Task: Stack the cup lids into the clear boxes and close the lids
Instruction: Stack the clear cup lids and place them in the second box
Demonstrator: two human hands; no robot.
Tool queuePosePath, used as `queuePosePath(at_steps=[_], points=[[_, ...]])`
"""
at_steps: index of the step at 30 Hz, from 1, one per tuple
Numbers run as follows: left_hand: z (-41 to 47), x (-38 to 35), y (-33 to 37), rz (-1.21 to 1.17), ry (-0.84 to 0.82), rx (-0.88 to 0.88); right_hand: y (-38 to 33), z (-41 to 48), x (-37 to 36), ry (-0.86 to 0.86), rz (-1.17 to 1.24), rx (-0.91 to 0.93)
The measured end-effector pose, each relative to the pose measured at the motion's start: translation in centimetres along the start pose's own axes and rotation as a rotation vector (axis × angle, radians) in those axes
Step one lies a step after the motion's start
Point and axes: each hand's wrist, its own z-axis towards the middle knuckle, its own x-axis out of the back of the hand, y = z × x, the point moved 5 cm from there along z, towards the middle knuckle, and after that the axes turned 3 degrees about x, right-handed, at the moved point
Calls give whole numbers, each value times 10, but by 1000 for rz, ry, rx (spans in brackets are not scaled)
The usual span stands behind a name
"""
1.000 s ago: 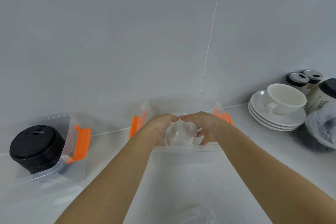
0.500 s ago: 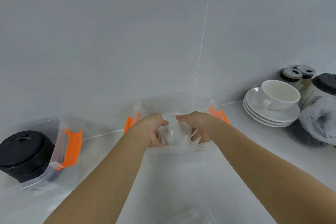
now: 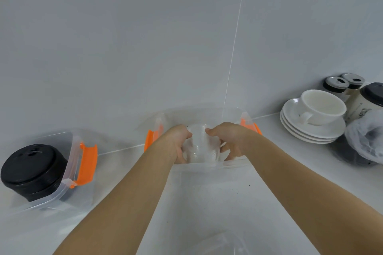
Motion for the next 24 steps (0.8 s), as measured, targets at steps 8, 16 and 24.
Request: queuePosePath(at_steps=[8, 16, 24], points=[[-1, 0, -2, -101, 8, 57, -4, -2, -5, 16, -85, 37], [-6, -1, -2, -238, -108, 100, -4, 0, -1, 26, 54, 73], [-6, -1, -3, -237, -82, 91, -3, 1, -2, 32, 72, 58]])
